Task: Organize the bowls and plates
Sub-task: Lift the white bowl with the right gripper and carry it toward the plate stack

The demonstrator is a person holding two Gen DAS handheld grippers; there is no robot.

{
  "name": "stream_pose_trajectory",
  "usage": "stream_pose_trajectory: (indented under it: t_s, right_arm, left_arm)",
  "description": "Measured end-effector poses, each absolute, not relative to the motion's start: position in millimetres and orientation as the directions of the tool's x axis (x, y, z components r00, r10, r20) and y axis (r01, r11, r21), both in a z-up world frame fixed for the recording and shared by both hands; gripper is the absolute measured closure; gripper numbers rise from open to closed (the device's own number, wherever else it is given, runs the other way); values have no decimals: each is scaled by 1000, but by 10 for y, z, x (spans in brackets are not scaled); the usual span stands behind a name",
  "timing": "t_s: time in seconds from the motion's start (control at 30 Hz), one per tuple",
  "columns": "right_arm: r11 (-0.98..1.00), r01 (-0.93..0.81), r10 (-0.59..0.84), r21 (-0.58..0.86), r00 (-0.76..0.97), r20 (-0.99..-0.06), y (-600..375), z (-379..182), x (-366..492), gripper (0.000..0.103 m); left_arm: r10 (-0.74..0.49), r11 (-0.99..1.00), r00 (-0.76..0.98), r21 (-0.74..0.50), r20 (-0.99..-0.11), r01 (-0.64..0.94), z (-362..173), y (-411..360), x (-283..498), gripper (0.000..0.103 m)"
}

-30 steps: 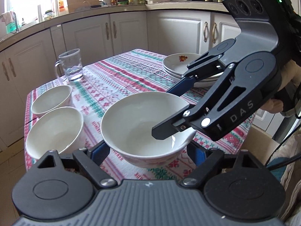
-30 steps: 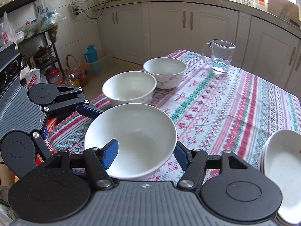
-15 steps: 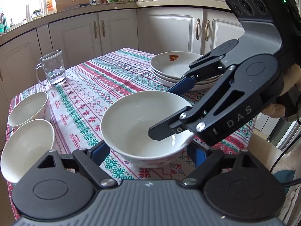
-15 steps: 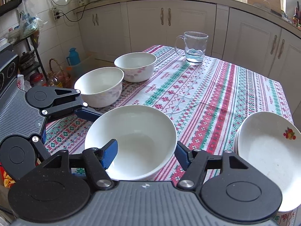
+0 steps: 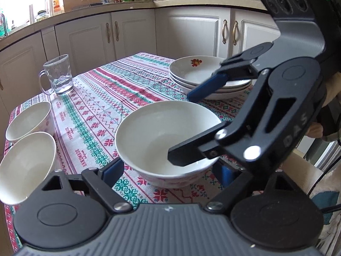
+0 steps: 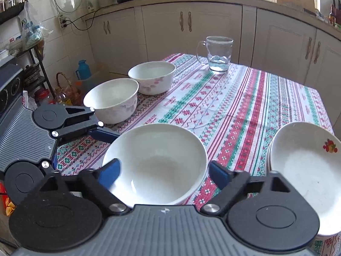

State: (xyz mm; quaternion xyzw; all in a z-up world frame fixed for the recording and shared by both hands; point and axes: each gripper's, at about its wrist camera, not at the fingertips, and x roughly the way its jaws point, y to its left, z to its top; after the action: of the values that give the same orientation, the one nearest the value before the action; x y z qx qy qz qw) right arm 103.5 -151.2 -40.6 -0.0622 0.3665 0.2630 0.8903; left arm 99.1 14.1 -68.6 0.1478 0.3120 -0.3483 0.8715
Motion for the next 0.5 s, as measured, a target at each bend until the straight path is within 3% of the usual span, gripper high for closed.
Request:
stream_pose_trajectory:
  t_s: [0.5]
  right_arm:
    - [863, -503, 349, -45, 659, -666, -1411, -249, 1001, 0]
  left_arm:
    - [-459, 787, 604, 17, -652, 617, -589, 562, 825, 7]
